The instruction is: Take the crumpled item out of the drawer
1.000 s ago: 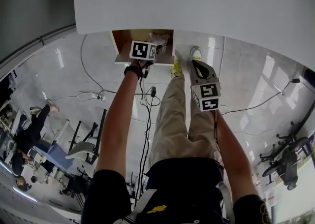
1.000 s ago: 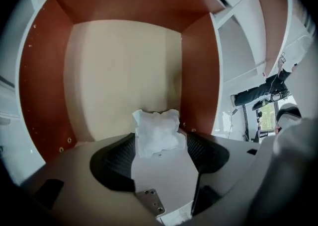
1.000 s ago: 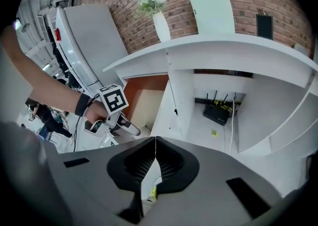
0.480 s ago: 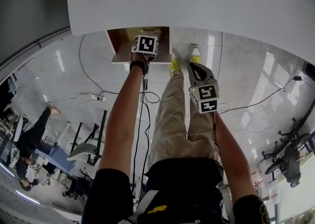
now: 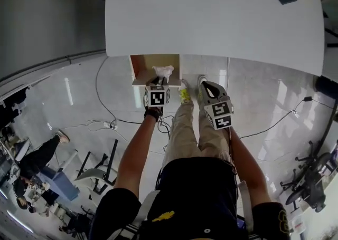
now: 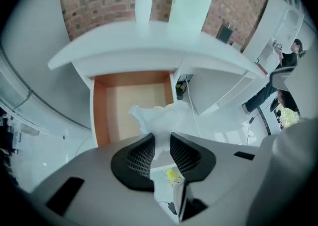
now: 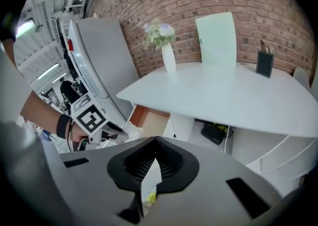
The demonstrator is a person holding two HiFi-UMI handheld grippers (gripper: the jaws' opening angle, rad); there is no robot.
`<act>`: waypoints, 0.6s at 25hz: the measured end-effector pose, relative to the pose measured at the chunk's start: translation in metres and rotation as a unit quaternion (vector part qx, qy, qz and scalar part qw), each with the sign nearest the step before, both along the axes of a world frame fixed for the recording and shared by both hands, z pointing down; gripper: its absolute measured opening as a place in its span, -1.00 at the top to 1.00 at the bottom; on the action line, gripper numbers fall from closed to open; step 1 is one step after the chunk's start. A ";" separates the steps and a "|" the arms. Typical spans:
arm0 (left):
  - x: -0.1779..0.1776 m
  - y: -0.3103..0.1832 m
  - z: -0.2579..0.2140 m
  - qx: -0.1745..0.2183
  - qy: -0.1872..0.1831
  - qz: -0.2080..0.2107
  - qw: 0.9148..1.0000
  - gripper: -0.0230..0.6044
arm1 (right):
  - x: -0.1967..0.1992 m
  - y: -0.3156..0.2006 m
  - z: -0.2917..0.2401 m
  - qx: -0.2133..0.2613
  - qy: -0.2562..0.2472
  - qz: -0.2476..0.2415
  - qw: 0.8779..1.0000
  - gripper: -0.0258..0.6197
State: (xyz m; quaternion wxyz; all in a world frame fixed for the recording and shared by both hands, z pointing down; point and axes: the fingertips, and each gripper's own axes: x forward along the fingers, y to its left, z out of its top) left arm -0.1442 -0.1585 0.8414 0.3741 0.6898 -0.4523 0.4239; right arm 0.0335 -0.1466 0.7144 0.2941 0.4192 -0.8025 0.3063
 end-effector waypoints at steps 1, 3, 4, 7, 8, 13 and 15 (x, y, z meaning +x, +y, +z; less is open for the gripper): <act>0.003 0.000 -0.032 0.025 0.008 0.003 1.000 0.59 | 0.001 -0.005 -0.026 0.012 -0.004 -0.004 1.000 0.84; 0.008 -0.005 -0.105 0.078 0.025 0.015 0.997 0.61 | 0.002 -0.013 -0.082 0.039 -0.012 -0.004 0.999 0.84; 0.012 -0.010 -0.138 0.107 0.033 0.023 0.993 0.62 | 0.005 -0.019 -0.110 0.056 -0.015 -0.002 0.998 0.84; 0.029 -0.048 -0.236 0.206 0.048 0.042 0.976 0.63 | 0.023 -0.052 -0.186 0.126 -0.028 0.015 0.992 0.84; 0.033 -0.061 -0.265 0.238 0.050 0.050 0.969 0.64 | 0.028 -0.063 -0.212 0.149 -0.038 0.022 0.988 0.84; 0.039 -0.092 -0.418 0.367 0.072 0.044 0.926 0.65 | 0.045 -0.082 -0.346 0.264 -0.072 0.038 0.961 0.84; 0.043 -0.095 -0.467 0.401 0.081 0.042 0.912 0.65 | 0.055 -0.085 -0.386 0.303 -0.066 0.042 0.950 0.84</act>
